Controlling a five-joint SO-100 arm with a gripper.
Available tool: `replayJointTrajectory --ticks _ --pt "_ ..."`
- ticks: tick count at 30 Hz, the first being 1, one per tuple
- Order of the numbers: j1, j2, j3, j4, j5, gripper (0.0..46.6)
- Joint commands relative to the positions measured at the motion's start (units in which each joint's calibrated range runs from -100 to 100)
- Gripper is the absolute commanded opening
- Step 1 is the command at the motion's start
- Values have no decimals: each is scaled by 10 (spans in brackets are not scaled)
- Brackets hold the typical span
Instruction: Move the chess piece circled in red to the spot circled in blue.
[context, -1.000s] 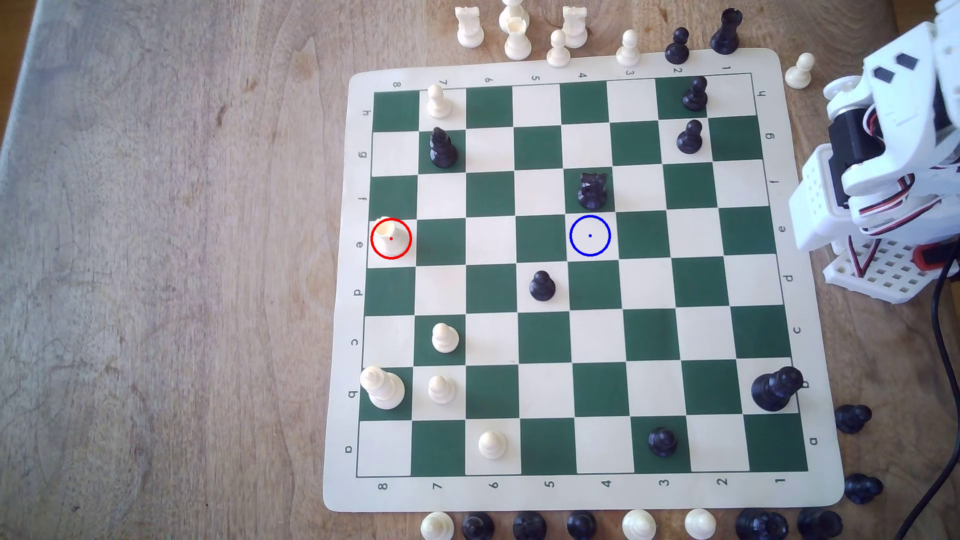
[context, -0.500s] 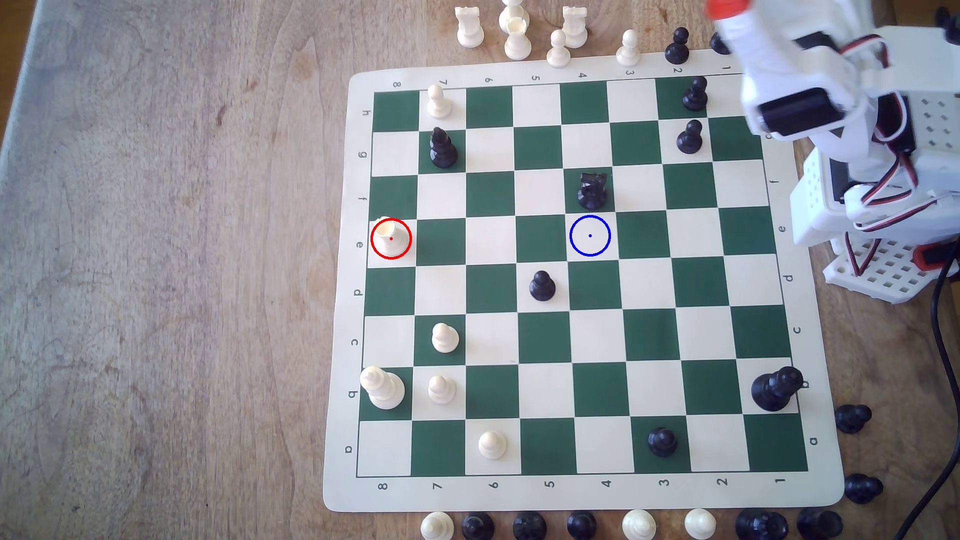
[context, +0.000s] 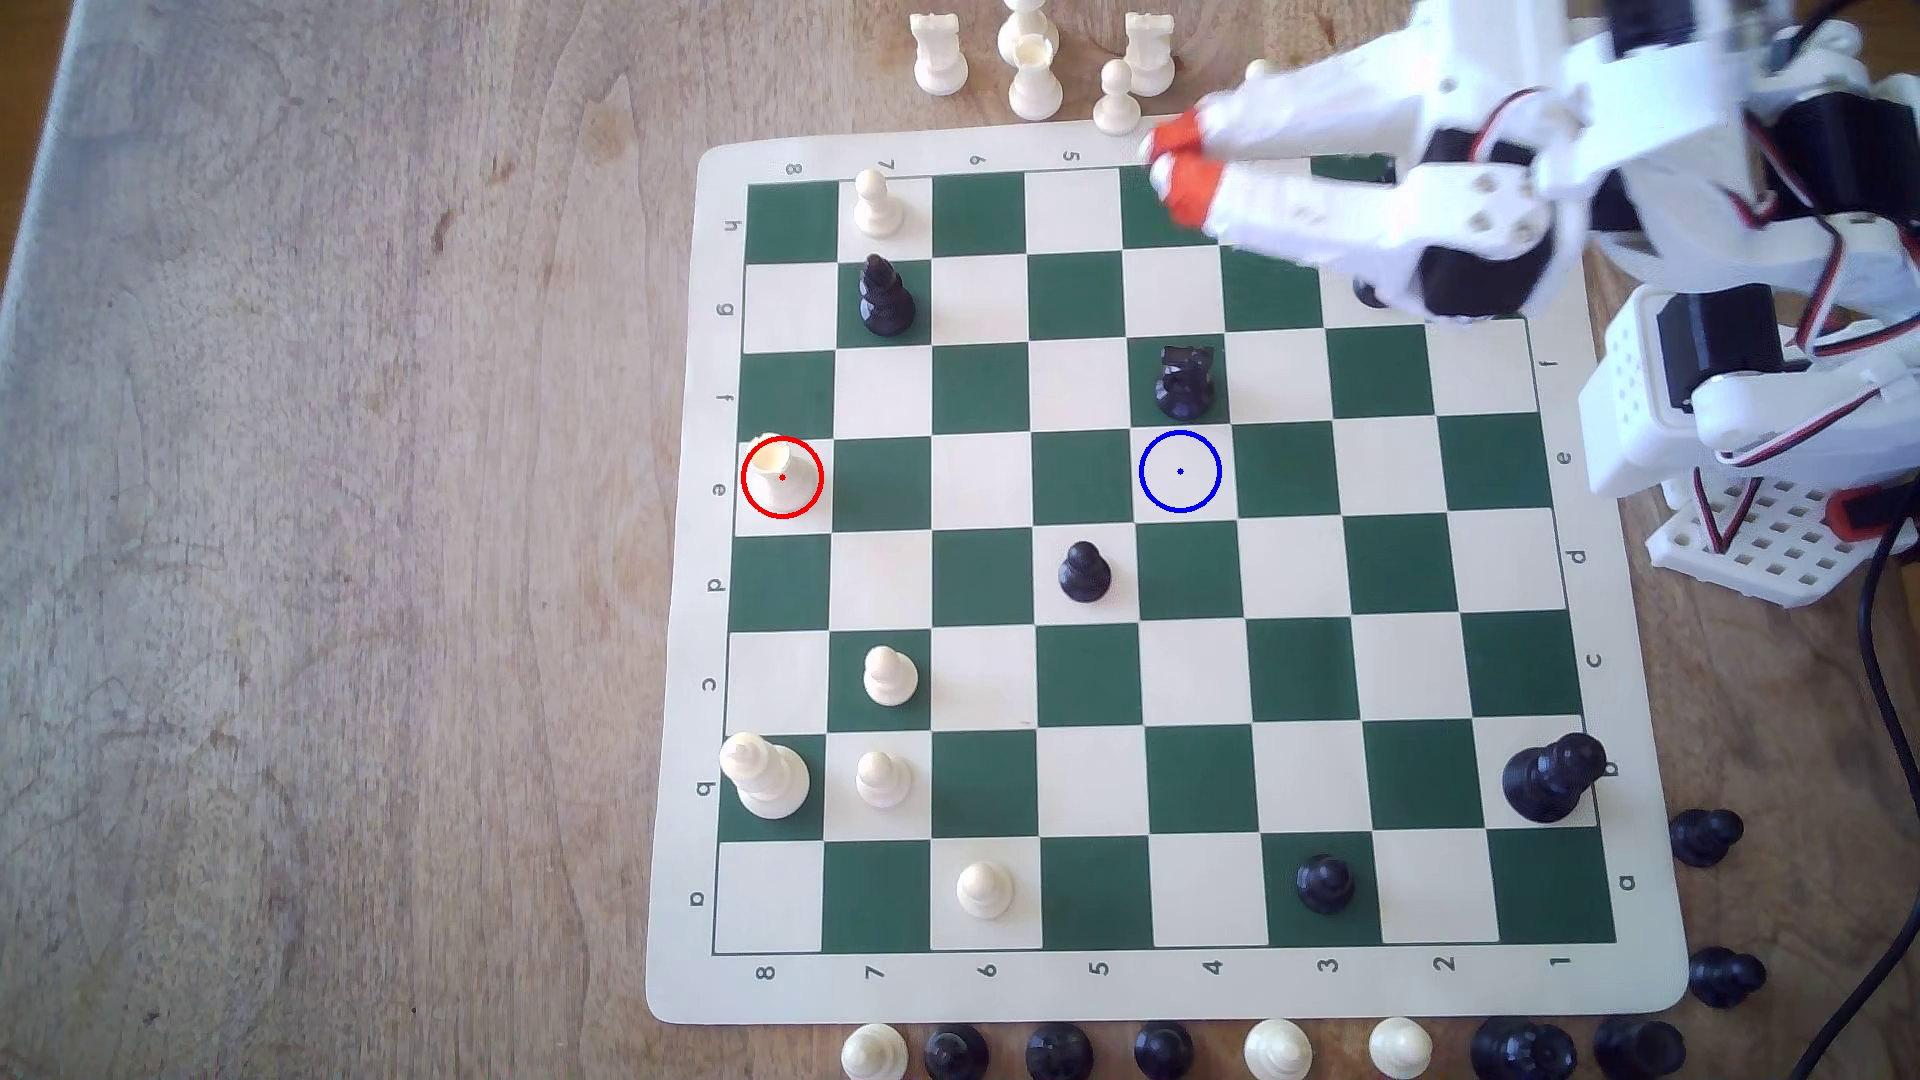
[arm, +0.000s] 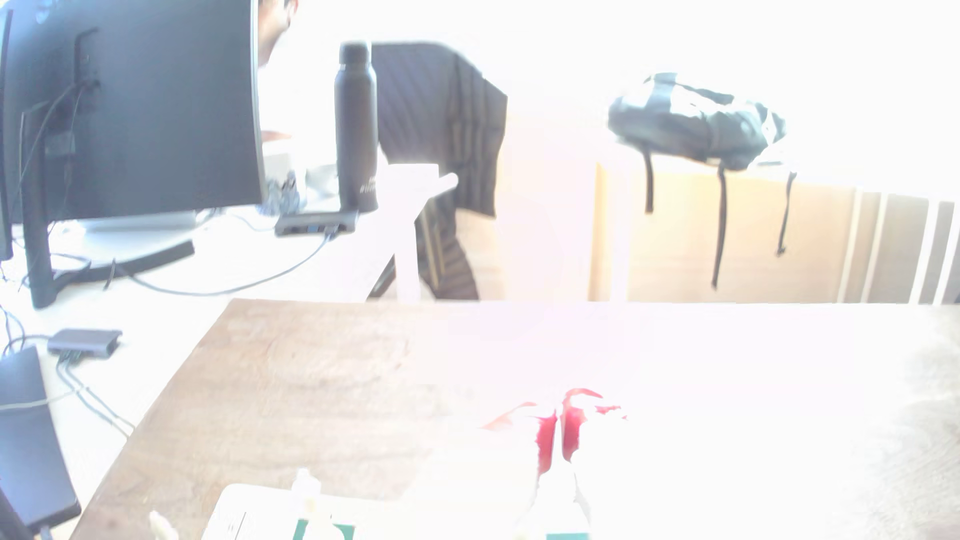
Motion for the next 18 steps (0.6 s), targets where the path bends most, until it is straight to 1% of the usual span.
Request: replayJointTrajectory --ticks 1,4,6,8,9,10,11,14,18 --pt "-17 161 -122 37 -11 4" --pt "-20 207 -156 67 -11 2" --pt "-24 267 -210 101 -11 2" --pt "-27 319 -256 120 -19 3" --pt "-28 340 -276 124 -22 11" --pt "-28 370 -307 125 -30 46" --pt "-27 385 -325 125 -36 57" --pt "-17 444 -385 132 -41 81" --pt "-6 516 -451 160 -47 93"
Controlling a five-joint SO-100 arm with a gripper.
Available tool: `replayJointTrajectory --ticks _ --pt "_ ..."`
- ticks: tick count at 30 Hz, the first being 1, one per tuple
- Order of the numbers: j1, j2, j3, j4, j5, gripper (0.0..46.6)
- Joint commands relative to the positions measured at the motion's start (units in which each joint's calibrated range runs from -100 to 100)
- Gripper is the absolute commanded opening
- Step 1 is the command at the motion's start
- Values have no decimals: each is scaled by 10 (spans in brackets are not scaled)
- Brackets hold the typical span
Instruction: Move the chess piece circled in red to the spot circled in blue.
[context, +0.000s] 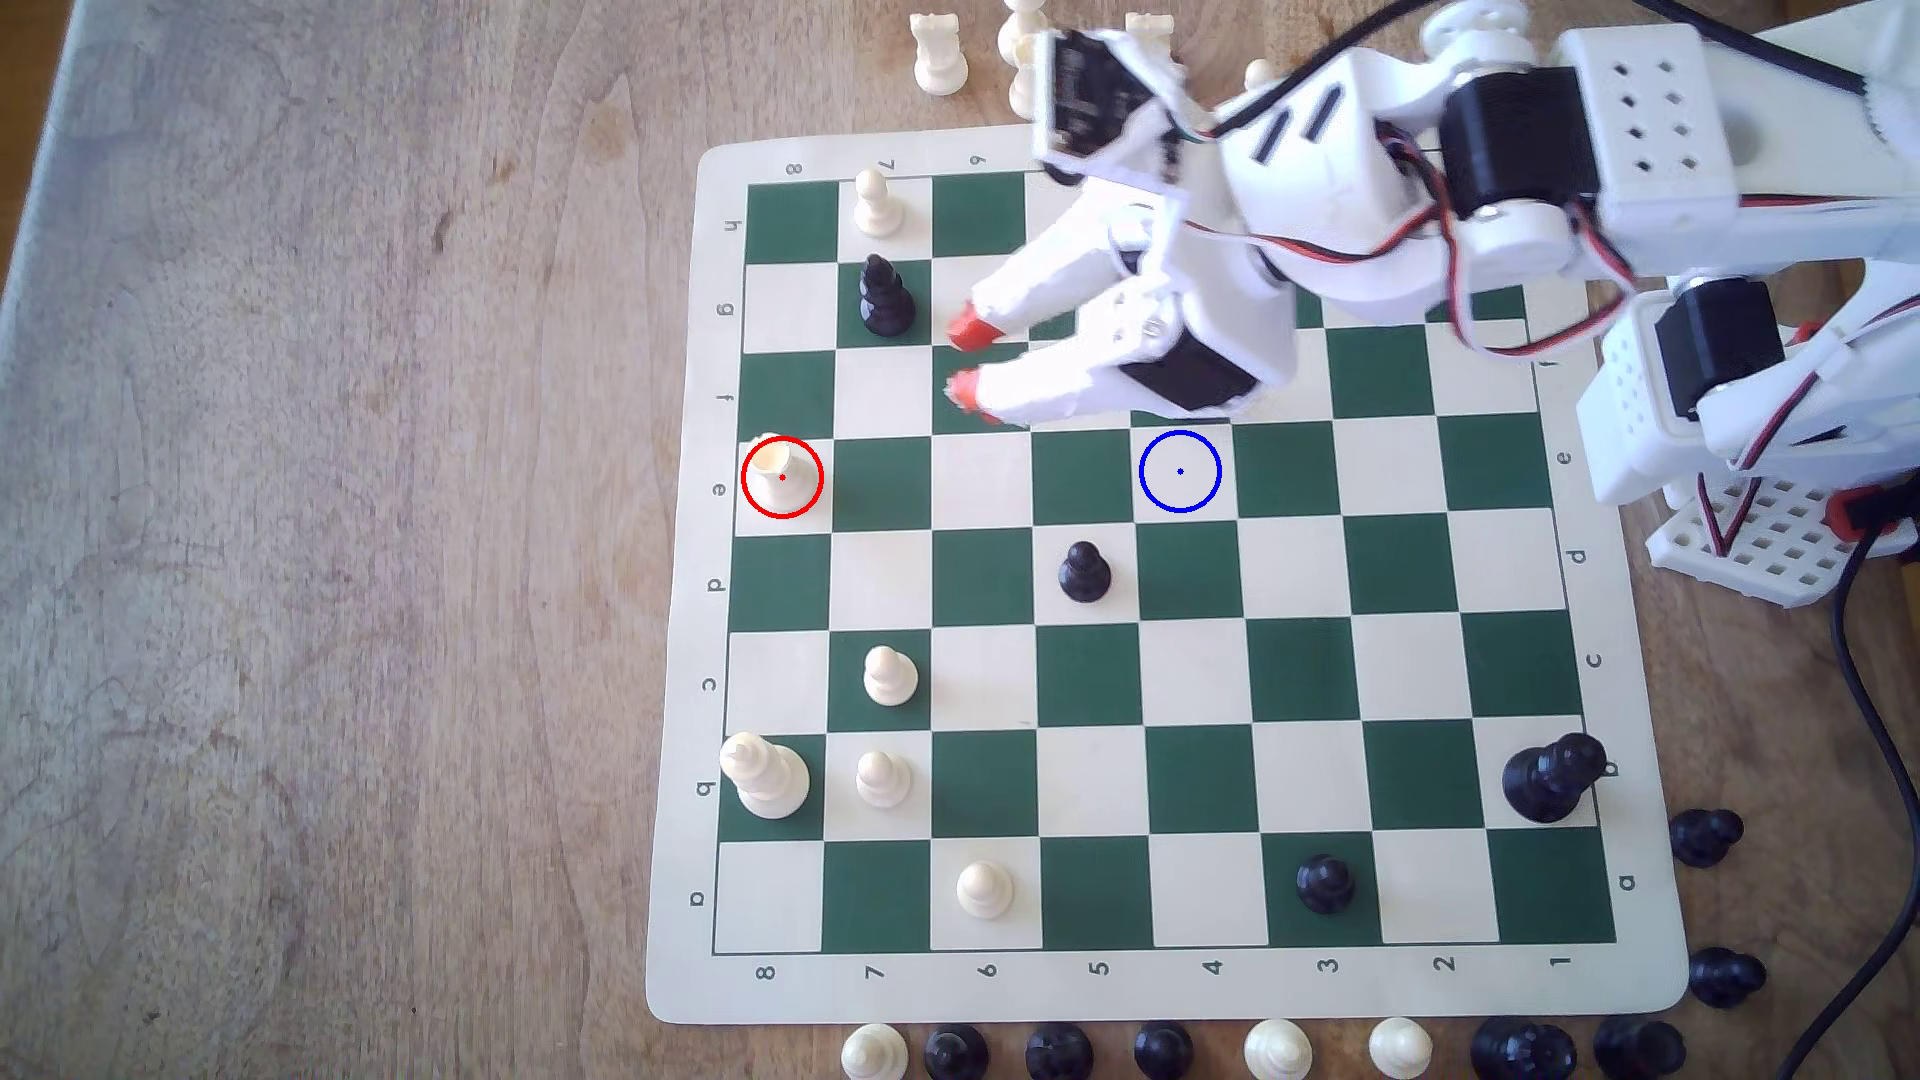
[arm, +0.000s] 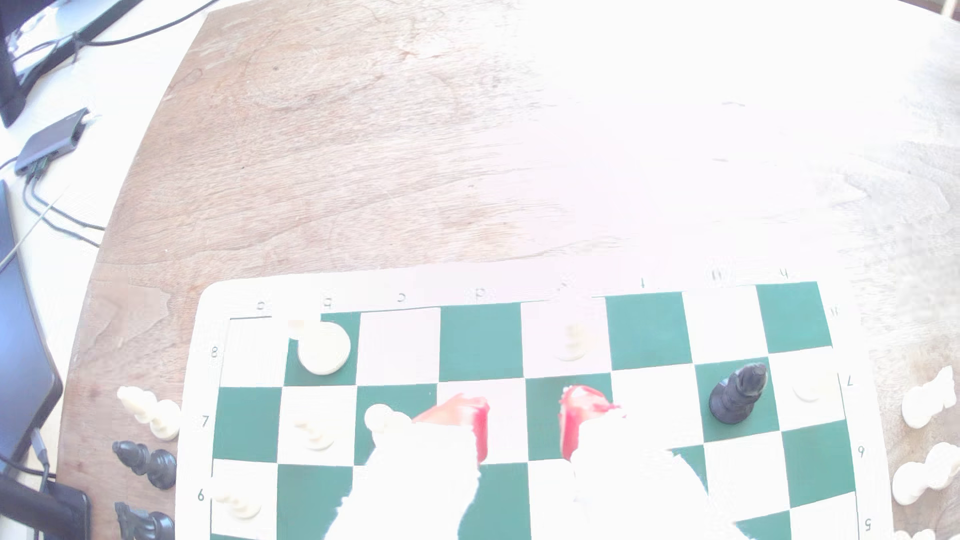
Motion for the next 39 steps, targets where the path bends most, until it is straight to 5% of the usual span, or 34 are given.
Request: replayJointTrajectory --ticks 1,15,39 --pt "17 101 -150 36 -13 98" --pt "19 397 -436 63 -51 174" --pt "34 588 -590 90 -47 154"
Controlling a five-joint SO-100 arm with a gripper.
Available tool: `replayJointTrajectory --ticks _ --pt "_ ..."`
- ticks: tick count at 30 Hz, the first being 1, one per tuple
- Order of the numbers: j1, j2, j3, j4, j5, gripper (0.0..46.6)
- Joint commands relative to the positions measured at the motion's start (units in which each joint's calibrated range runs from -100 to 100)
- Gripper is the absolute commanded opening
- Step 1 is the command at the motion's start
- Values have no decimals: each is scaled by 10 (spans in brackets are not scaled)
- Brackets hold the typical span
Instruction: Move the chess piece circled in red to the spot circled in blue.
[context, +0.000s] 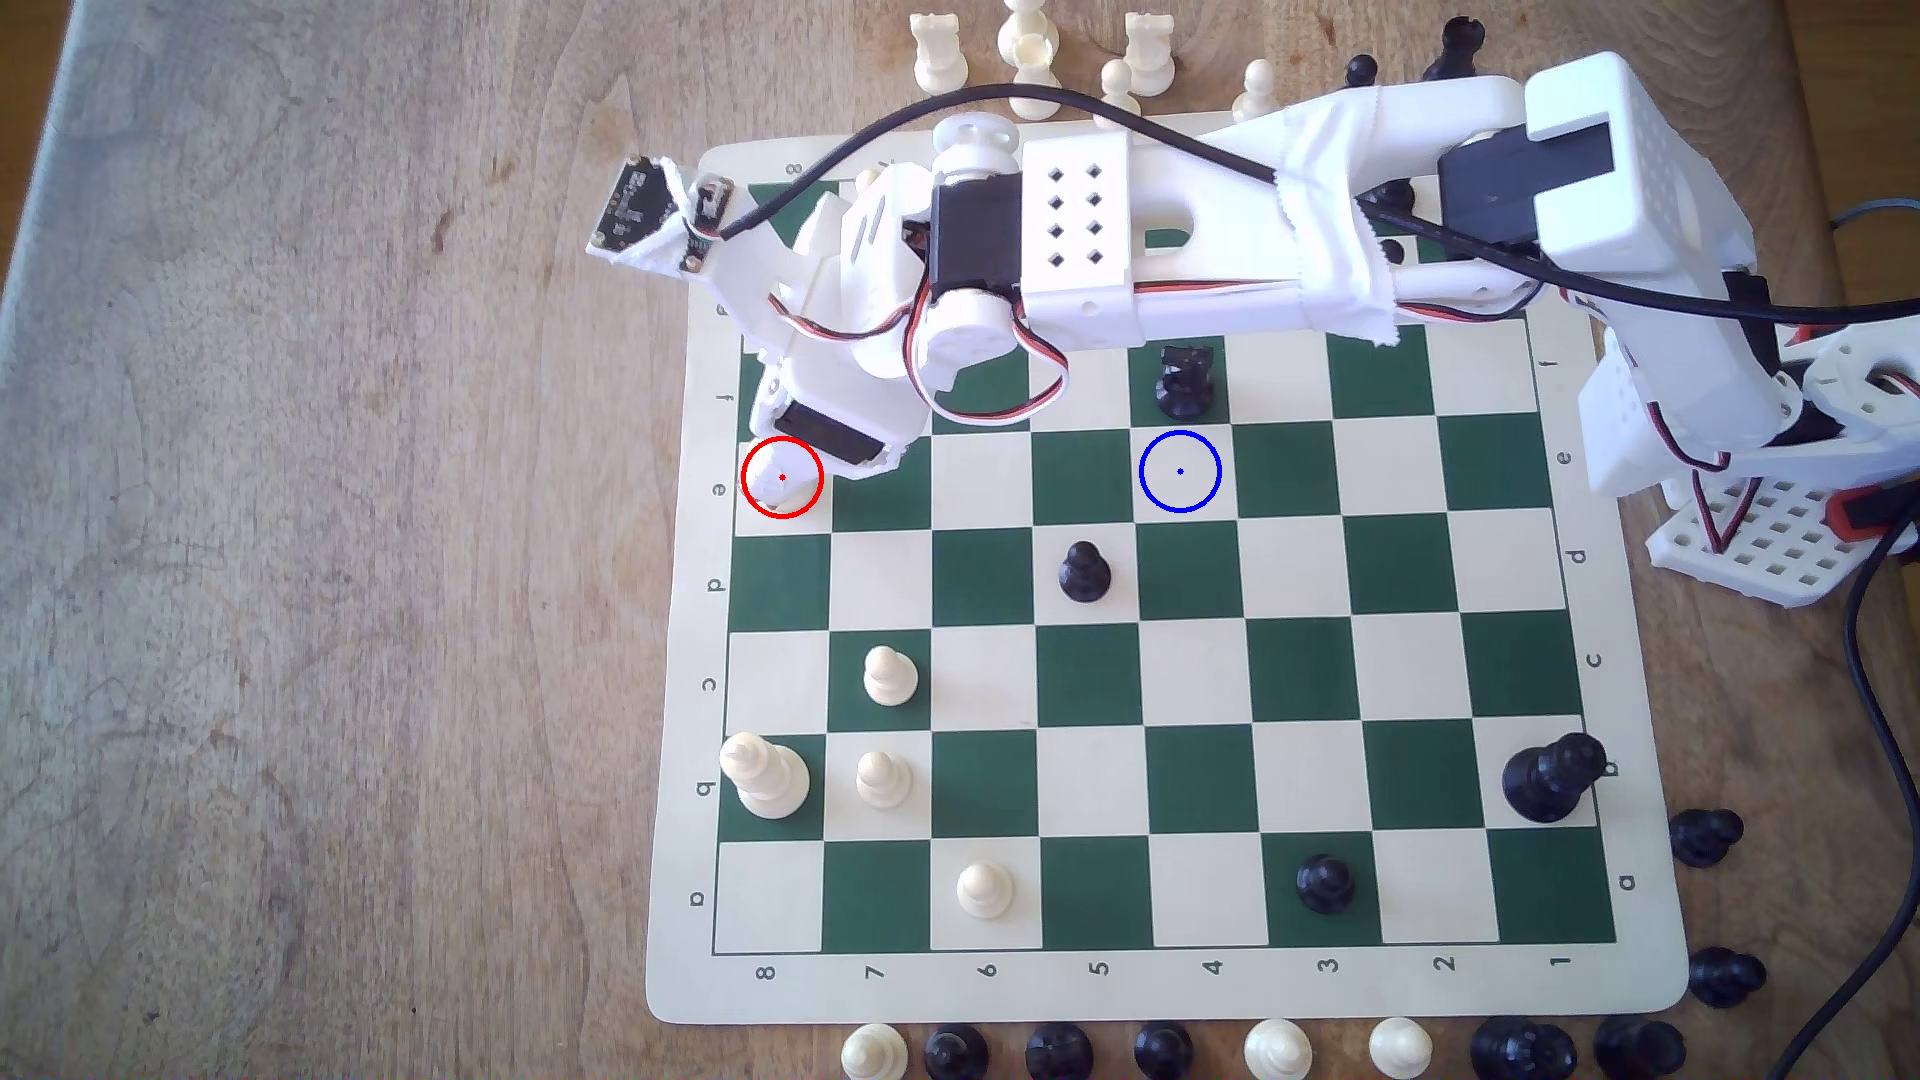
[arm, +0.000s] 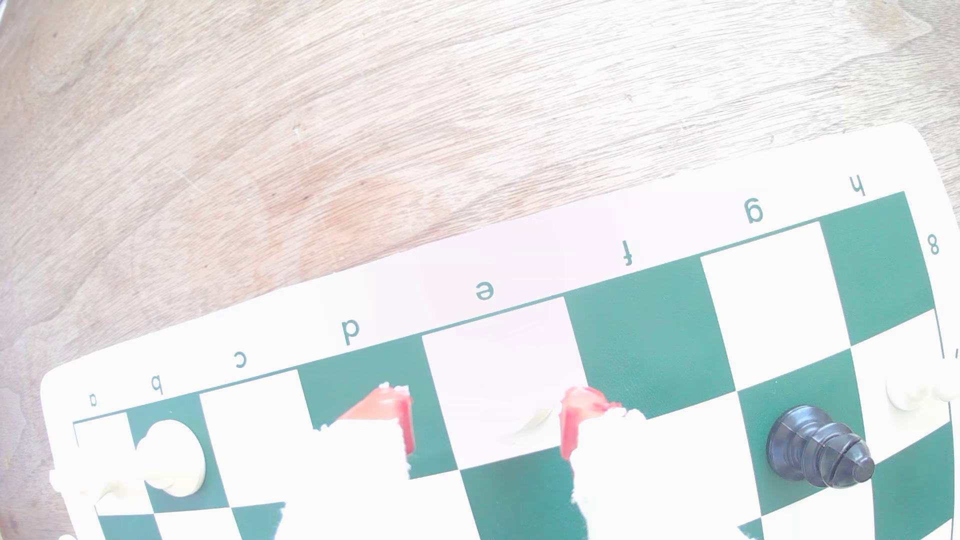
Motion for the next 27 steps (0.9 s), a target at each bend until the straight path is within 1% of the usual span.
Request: replayJointTrajectory --ticks 1,10,27 --pt "-2 -8 -61 4 1 153" --pt "-2 34 -114 14 4 142" --pt "-4 69 -146 14 5 110"
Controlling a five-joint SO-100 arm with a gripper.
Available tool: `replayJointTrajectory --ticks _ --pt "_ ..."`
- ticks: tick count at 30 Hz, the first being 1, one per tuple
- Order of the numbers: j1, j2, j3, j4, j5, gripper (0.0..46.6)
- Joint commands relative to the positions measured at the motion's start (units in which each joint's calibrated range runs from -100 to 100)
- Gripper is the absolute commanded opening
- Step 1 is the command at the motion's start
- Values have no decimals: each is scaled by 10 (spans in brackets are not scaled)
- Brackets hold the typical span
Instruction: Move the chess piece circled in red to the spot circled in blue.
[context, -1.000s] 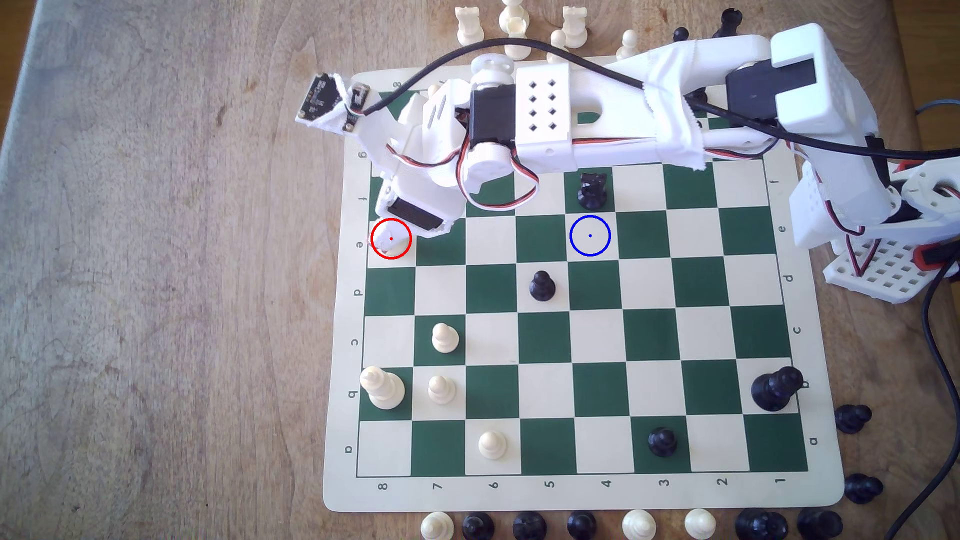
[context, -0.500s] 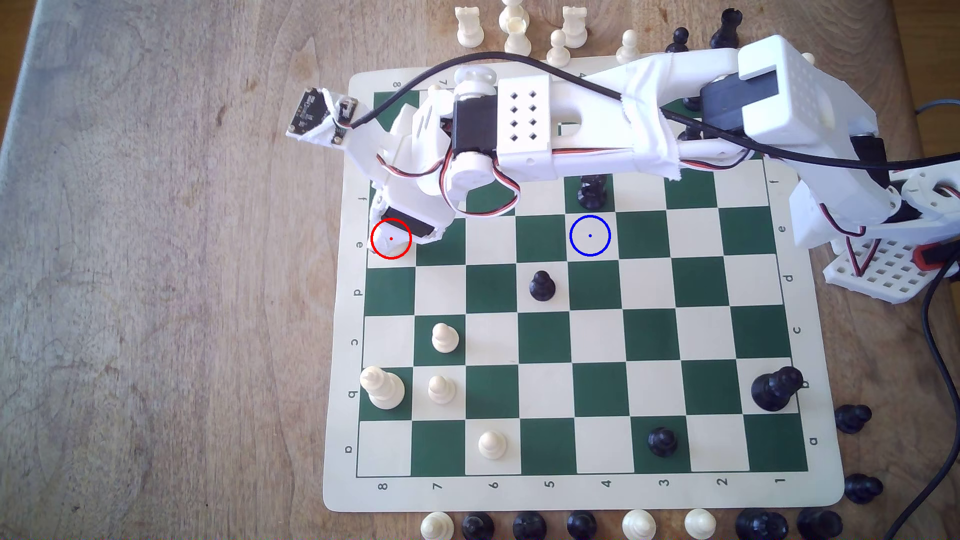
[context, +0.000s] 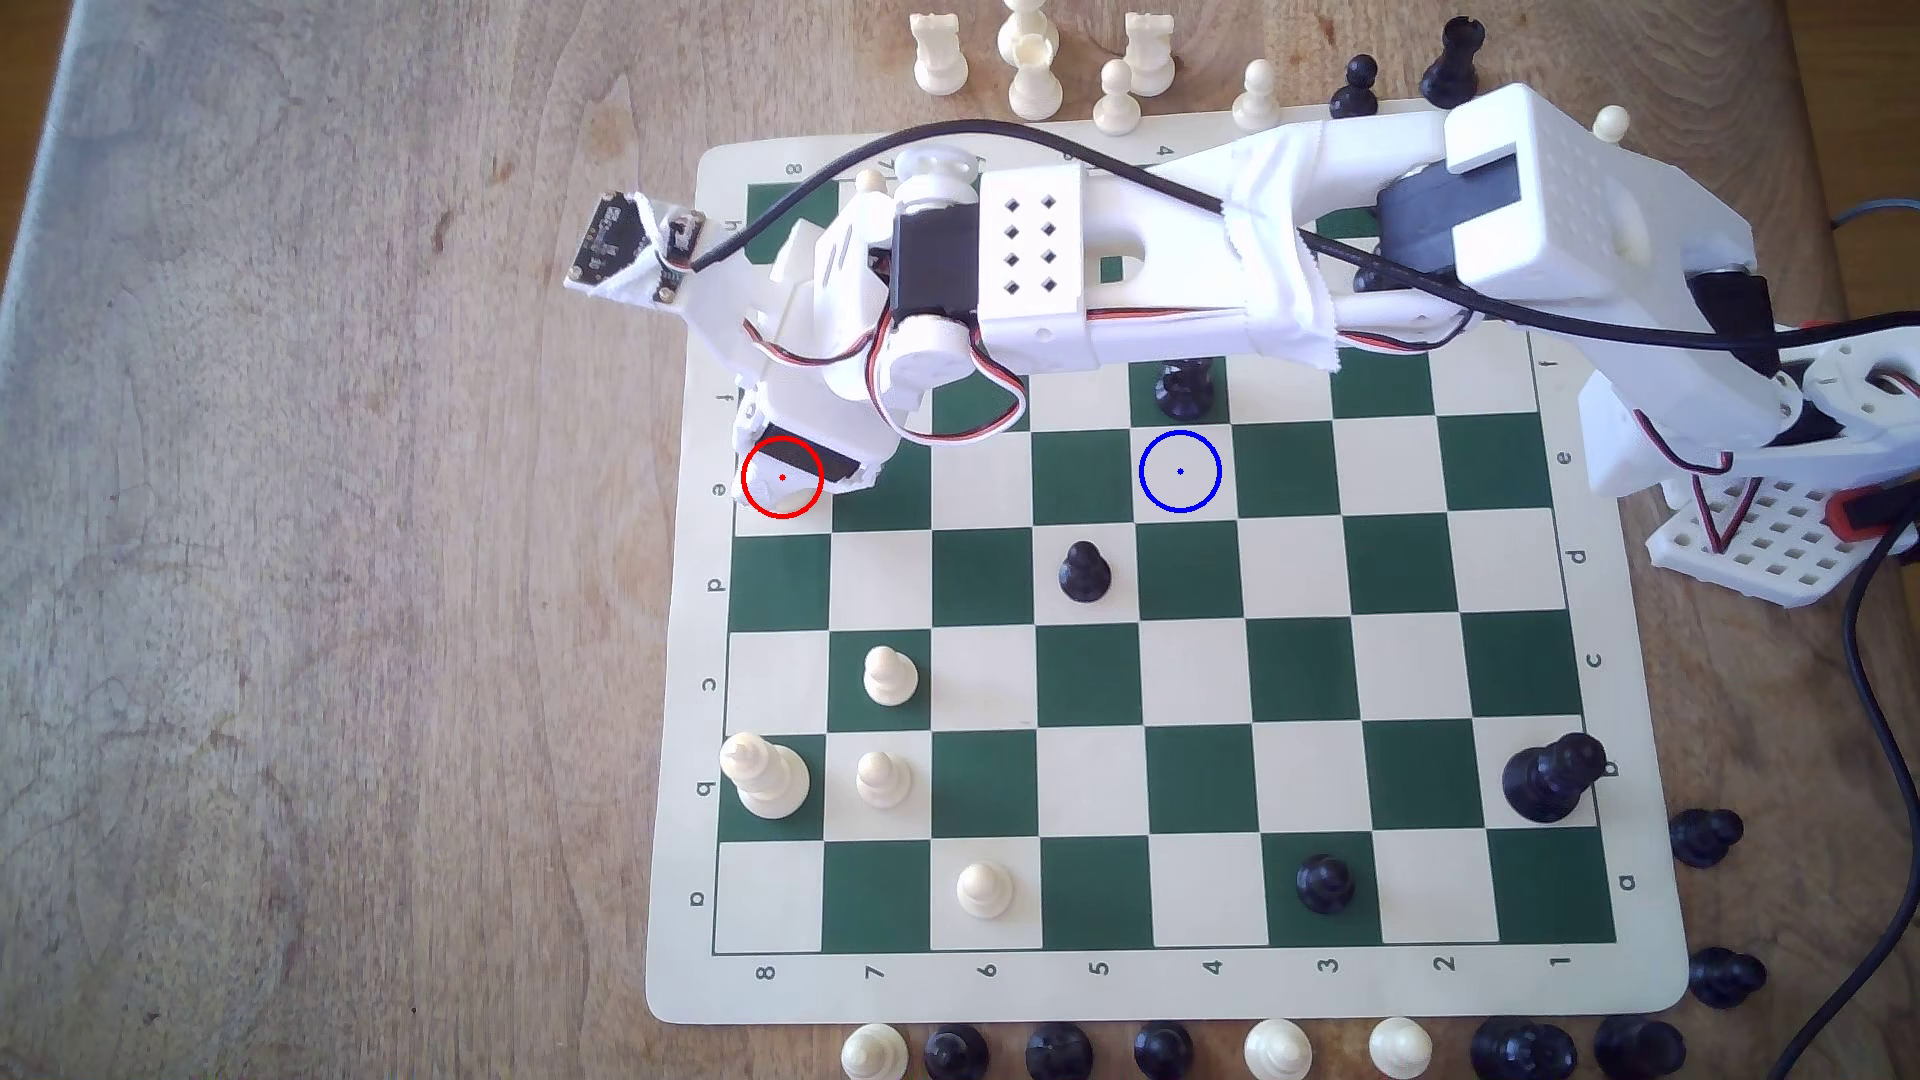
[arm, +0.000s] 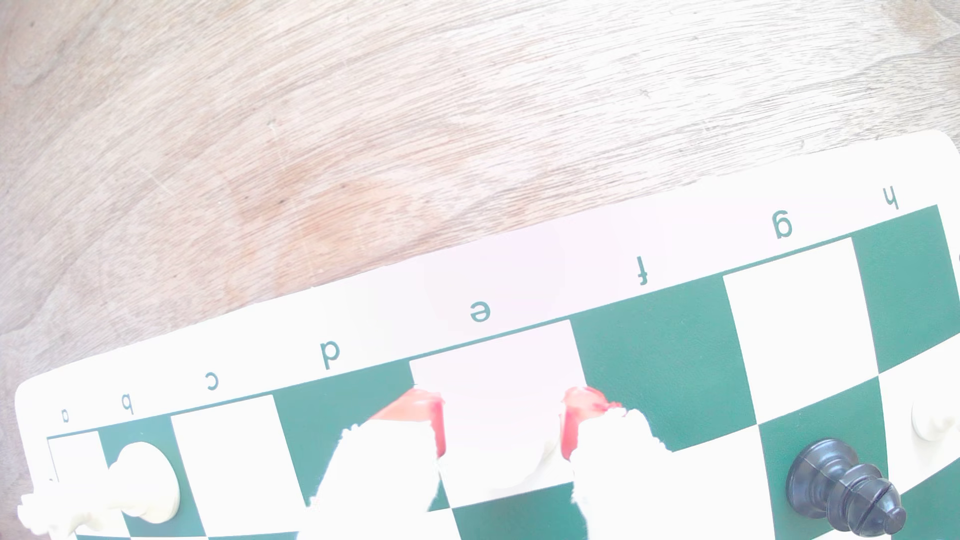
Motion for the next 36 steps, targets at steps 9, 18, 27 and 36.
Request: replayJointTrajectory --ticks 9,18,27,36 --pt "-6 -18 -53 4 1 67" --pt "-7 -12 -92 31 -1 26" --pt "-3 -34 -182 103 -1 4" --pt "-6 -210 29 66 2 3"
